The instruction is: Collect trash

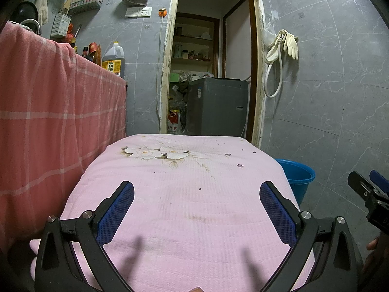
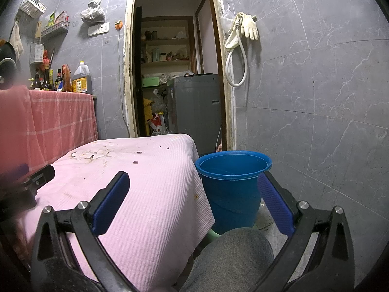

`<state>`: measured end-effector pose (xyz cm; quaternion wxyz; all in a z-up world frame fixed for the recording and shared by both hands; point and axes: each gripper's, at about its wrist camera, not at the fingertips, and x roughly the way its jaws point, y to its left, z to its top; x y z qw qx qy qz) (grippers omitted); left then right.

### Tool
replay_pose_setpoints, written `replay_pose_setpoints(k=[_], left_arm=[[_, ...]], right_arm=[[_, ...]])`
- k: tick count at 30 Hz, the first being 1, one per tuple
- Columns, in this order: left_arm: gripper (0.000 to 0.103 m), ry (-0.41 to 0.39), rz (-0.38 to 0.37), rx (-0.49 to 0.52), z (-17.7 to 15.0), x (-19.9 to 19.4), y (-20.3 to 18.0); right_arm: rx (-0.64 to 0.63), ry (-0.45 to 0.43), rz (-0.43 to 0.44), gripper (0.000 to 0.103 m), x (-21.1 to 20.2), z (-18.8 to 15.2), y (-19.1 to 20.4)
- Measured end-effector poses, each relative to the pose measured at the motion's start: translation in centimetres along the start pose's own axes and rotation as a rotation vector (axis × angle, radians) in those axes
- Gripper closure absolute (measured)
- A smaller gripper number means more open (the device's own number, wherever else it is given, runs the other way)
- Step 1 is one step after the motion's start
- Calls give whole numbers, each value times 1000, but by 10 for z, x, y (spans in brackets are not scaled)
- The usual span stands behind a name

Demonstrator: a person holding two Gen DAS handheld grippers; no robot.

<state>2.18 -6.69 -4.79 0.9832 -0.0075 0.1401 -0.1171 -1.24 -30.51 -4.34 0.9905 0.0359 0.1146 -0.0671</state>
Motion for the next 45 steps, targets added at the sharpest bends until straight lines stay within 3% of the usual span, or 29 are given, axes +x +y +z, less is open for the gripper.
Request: replay_pose_setpoints(k=[45], left_arm=[[2,-6,12,12,-1,-2,0]], right_arm=[[1,0,-1,0,0,-1,2]])
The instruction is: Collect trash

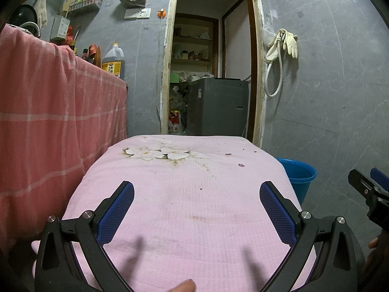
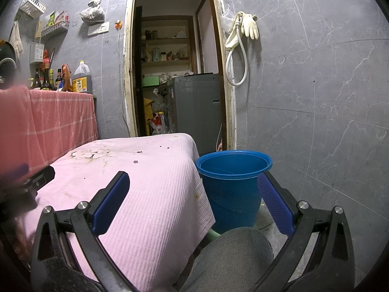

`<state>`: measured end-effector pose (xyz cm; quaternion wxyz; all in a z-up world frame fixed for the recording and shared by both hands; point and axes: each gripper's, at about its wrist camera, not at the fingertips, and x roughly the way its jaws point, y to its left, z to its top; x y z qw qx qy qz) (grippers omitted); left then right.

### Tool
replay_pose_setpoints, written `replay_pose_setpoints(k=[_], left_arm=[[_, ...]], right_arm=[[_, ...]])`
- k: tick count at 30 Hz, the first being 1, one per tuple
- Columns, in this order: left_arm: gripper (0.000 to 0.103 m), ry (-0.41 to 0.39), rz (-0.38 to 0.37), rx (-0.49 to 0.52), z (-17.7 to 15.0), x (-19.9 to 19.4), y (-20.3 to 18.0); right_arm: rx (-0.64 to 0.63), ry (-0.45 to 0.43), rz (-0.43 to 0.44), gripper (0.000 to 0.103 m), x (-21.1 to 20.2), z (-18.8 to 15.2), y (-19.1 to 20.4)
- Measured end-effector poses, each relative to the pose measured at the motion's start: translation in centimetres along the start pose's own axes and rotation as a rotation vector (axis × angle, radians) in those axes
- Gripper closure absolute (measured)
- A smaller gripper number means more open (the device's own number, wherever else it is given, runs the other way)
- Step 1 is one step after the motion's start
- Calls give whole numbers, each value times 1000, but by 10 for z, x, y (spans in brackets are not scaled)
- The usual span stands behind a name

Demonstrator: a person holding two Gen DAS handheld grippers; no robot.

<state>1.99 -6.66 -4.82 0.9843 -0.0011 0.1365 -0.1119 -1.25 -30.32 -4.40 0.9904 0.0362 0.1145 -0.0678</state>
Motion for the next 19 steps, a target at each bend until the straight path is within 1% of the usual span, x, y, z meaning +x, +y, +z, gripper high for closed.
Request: replay_pose_setpoints(k=[8,19], left_arm=[[2,4,28,2,0,2,8],[2,3,27,12,0,4,11]], right_arm=[[0,0,0,0,0,0,0],[1,-1,0,0,0,0,0]])
